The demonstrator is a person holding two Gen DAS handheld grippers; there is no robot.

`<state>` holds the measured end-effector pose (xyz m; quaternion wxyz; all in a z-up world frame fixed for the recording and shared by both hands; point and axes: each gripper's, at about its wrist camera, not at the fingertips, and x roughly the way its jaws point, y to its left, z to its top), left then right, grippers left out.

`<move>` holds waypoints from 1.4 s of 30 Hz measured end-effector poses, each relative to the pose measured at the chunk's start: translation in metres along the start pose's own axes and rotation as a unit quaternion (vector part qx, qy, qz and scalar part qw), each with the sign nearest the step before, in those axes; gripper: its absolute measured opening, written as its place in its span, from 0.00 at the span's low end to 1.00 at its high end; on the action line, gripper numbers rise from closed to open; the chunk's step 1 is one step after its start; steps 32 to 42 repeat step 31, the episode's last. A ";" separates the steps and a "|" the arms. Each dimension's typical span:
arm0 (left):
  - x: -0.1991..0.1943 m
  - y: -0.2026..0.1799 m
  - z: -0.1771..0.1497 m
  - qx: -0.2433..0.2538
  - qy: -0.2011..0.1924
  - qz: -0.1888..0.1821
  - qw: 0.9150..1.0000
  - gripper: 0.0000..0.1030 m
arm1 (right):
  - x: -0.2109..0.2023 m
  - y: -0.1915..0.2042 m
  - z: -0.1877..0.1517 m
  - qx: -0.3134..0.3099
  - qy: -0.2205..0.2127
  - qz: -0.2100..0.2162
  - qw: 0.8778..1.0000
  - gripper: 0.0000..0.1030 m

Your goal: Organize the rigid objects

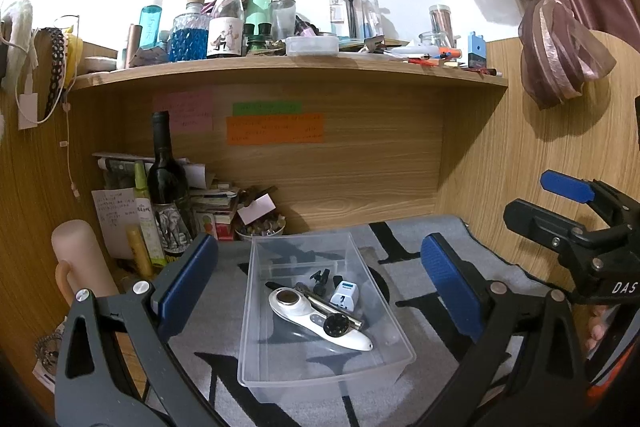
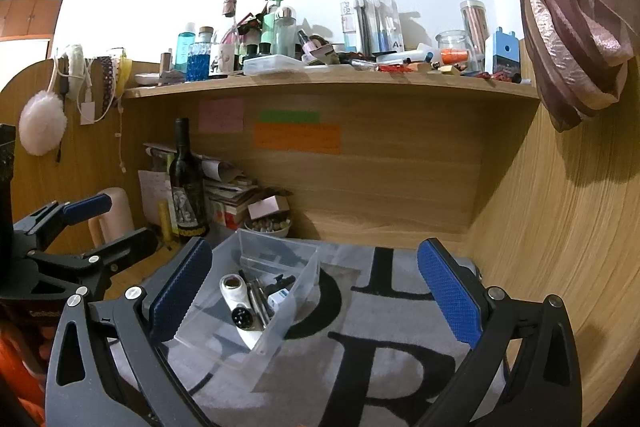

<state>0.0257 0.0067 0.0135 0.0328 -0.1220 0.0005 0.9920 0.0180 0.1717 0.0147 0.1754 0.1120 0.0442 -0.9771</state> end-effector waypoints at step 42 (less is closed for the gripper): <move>0.007 0.000 -0.002 -0.008 0.008 -0.016 1.000 1.00 | 0.006 -0.007 -0.003 0.000 0.004 0.002 1.000 1.00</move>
